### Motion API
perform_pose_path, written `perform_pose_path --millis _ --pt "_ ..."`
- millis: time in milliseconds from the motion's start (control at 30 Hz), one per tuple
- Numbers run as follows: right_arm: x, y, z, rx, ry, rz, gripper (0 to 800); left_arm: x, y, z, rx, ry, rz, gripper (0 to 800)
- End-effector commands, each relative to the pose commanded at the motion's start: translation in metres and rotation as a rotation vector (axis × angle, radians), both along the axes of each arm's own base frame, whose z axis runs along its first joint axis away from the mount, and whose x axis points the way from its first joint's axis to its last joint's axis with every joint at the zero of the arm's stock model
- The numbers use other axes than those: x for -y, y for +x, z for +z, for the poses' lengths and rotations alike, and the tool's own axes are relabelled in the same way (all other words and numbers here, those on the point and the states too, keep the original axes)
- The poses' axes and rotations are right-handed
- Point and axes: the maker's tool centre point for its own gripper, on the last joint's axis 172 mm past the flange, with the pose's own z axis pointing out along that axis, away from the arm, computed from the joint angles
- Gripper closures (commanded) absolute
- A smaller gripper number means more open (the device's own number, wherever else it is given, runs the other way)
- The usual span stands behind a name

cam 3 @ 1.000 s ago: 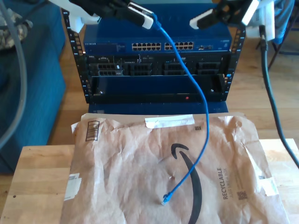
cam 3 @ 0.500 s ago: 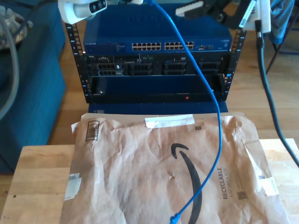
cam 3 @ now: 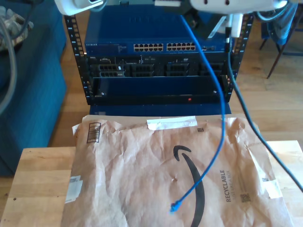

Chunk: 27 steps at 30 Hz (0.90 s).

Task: Grab the cable and plug it in

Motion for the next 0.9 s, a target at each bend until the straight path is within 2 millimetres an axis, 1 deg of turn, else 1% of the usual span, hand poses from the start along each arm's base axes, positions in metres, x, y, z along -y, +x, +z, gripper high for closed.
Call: perform_pose_path --millis 67,133,233,300,333,433,600,667,767,800,867,900 --pt "0.002 -0.003 -0.004 0.004 0.002 -0.003 4 -0.001 -0.002 0.005 -0.023 -0.016 -0.012 792" --pt "0.005 -0.008 -0.005 0.025 -0.001 -0.005 4 -0.005 -0.003 0.005 -0.045 -0.018 -0.013 791" --pt "-0.004 -0.015 -0.012 0.045 -0.007 0.016 6 -0.007 -0.001 0.005 -0.065 -0.026 -0.01 791" --pt "-0.005 -0.021 -0.003 0.075 0.01 0.018 9 -0.008 0.0 0.006 -0.085 -0.034 -0.01 791" --pt "-0.006 -0.022 -0.005 0.079 0.007 0.021 23 -0.008 0.0 0.005 -0.092 -0.032 -0.011 791" --pt "-0.009 -0.024 -0.009 0.103 -0.002 0.025 27 -0.008 -0.004 0.005 -0.101 -0.03 -0.027 791" --pt "-0.021 -0.027 -0.009 0.208 -0.019 0.033 30 -0.009 -0.002 0.002 -0.146 -0.018 -0.036 785" --pt "-0.025 -0.029 -0.009 0.236 -0.022 0.036 45 -0.01 -0.004 0.001 -0.157 -0.018 -0.045 782" --pt "-0.025 -0.027 -0.01 0.241 -0.02 0.029 60 -0.01 -0.004 -0.001 -0.169 -0.016 -0.051 780" --pt "-0.025 -0.027 -0.012 0.239 -0.021 0.028 73 -0.011 -0.003 -0.002 -0.177 -0.016 -0.053 780" --pt "-0.022 -0.026 -0.008 0.25 -0.011 0.015 101 -0.012 -0.007 -0.002 -0.181 -0.015 -0.071 780" --pt "-0.021 -0.024 -0.01 0.252 -0.011 0.008 129 -0.012 -0.008 -0.002 -0.181 -0.015 -0.073 780"
